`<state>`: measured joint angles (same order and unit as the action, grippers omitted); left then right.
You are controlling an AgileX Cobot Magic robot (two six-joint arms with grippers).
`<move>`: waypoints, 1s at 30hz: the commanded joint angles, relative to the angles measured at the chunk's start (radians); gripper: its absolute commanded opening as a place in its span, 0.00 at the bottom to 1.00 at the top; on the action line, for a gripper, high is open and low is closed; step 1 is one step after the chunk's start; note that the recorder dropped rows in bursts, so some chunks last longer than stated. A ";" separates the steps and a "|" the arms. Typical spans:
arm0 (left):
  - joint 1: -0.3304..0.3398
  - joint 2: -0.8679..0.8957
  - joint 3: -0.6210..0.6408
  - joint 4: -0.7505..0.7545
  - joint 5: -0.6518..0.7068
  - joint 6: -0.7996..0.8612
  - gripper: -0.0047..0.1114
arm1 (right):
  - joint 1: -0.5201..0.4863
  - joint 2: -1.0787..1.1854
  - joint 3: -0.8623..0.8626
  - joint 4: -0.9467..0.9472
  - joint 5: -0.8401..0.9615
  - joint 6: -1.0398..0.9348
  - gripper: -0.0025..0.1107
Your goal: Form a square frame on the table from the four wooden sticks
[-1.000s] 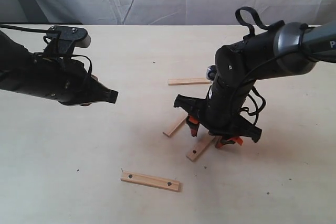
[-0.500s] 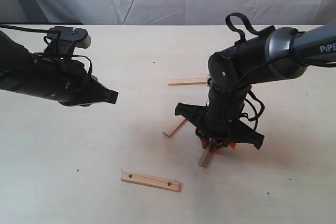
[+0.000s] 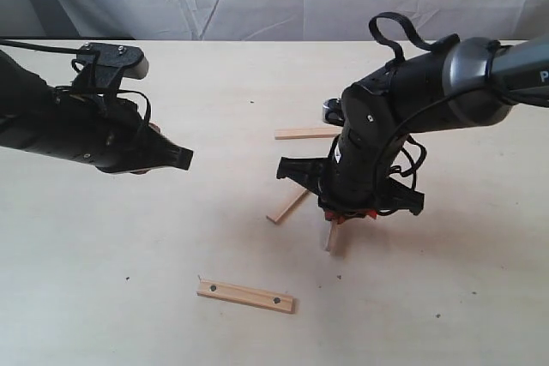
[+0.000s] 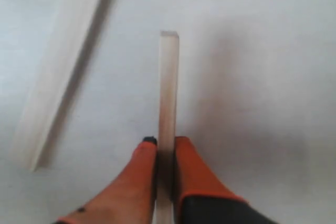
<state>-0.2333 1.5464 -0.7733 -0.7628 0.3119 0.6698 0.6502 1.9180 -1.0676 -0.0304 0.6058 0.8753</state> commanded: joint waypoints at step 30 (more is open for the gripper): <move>0.003 -0.001 0.005 -0.006 0.002 -0.006 0.04 | 0.018 -0.014 0.004 0.025 -0.086 -0.092 0.45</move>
<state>-0.2333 1.5464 -0.7733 -0.7628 0.3136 0.6698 0.6590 1.9070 -1.0676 -0.0120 0.5462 0.8029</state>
